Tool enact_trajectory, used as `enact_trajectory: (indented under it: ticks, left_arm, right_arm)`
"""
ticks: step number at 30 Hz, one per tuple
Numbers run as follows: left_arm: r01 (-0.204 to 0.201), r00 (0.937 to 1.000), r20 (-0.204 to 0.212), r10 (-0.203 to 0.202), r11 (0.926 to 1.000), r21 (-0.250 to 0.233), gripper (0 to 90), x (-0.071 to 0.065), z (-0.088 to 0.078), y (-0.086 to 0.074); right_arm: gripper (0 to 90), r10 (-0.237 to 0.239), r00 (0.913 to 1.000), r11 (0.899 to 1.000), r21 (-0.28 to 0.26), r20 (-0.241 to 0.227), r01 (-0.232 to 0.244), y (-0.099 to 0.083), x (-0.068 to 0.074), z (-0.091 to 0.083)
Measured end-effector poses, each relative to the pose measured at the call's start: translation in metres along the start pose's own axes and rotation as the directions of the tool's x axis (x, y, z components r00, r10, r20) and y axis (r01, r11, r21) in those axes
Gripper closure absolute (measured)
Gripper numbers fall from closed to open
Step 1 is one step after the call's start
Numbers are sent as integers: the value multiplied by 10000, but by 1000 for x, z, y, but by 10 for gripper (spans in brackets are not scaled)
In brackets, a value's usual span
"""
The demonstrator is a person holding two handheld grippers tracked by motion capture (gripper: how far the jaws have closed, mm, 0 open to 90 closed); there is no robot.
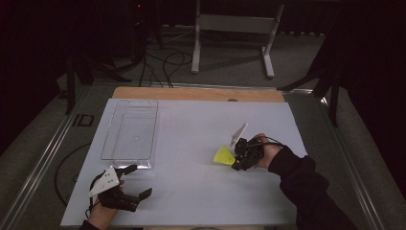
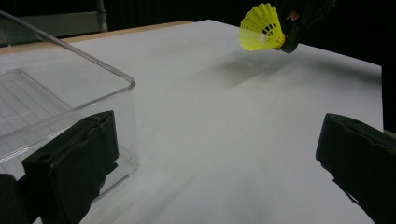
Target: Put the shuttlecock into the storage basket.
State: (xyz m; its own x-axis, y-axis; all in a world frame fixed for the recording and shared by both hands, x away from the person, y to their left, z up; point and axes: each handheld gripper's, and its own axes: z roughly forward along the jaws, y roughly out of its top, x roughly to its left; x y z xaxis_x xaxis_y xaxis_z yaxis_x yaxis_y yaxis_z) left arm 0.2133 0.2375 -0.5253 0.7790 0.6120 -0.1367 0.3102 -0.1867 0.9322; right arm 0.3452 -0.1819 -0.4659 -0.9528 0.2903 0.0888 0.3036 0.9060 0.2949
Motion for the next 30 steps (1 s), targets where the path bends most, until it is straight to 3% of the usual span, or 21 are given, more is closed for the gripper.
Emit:
enact_trajectory:
  ticks: [7,10,18,30]
  left_arm:
    - [12,10000,34,-12,10000,74,0,-1,1,0]
    - [38,10000,42,-39,9999,119,0,0,1,0]
    - [187,9998,40,-188,9994,276,0,0,2,1]
    - [582,9982,110,-595,9939,942,0,-2,6,11]
  right_arm:
    - [653,-458,9989,9981,-419,-28,457,2,8,-5]
    - [653,-861,9962,9940,-681,-102,852,1,11,-8]
    - [653,-1324,9912,9861,-1025,-86,1308,0,15,-12]
    - [653,-1931,9812,9703,-1468,77,1921,3,20,-23]
